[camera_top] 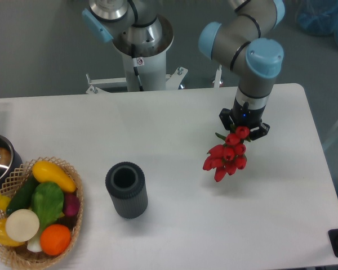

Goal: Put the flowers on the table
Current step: 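Swing the gripper down, tilting the tulip heads toward the table, then lower the tulips onto the table and open the gripper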

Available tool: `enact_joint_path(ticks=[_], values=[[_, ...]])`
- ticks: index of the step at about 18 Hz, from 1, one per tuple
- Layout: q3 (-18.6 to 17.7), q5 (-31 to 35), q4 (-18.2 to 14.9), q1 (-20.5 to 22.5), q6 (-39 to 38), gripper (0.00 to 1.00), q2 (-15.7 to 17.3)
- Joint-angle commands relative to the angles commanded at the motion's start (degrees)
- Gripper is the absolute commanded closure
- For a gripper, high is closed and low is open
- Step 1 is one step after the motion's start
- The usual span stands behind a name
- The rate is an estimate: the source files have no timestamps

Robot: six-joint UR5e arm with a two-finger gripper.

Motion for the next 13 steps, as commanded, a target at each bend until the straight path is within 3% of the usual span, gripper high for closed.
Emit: enact_joint_path(ticks=[13], values=[[-0.09,-0.44,0.53,-0.7,-0.17,0.7,-4.04]])
